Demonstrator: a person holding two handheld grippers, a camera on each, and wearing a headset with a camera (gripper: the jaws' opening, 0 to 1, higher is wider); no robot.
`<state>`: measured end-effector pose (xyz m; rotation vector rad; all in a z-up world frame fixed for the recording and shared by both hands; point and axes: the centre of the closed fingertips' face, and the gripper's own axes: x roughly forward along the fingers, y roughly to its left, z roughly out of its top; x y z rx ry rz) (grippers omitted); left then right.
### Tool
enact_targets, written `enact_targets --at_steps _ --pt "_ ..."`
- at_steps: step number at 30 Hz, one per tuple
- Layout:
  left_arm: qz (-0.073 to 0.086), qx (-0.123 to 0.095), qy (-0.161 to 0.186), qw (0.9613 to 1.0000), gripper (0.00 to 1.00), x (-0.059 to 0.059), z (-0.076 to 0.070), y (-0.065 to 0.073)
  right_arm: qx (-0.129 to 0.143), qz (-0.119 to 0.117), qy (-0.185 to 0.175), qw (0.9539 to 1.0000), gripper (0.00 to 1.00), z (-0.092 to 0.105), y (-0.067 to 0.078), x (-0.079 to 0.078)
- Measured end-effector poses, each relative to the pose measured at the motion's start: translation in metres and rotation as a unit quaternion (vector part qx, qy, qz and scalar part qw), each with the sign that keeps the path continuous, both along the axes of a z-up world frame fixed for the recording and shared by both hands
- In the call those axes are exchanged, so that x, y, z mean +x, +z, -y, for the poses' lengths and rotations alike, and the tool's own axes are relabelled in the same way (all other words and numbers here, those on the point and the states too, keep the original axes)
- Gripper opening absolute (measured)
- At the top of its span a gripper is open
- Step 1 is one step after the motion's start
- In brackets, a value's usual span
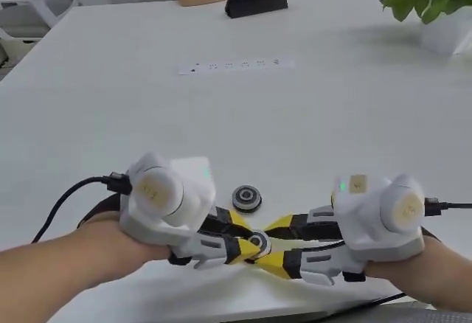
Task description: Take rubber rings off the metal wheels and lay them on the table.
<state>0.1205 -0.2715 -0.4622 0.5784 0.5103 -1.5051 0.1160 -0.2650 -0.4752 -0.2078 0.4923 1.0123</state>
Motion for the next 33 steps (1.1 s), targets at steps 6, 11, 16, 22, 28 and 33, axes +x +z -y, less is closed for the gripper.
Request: enact_targets --at_steps 6,11,16,22,28,33 --pt "0.001 -0.001 0.002 1.0 0.07 -0.001 0.0 0.0 0.001 -0.008 -0.009 0.9999 0.2 0.003 0.0 -0.002" --pt "0.001 -0.001 0.003 1.0 0.07 -0.001 0.0 0.0 -0.001 -0.015 -0.013 0.9998 0.14 0.007 -0.001 -0.004" --pt "-0.001 -0.002 0.005 1.0 0.07 -0.001 -0.001 0.0 -0.009 -0.022 -0.028 0.9993 0.0 0.014 -0.004 -0.003" --pt "-0.001 -0.003 0.002 1.0 0.07 -0.002 0.0 0.0 -0.009 -0.022 -0.031 0.9992 0.05 0.016 -0.004 -0.003" --pt "-0.001 -0.006 0.002 1.0 0.07 -0.001 -0.001 0.0 -0.001 -0.01 -0.001 0.9999 0.22 0.003 -0.003 -0.012" --pt "-0.001 -0.005 0.002 1.0 0.07 -0.001 -0.001 0.0 0.003 -0.003 -0.007 1.0 0.31 -0.001 0.0 -0.002"
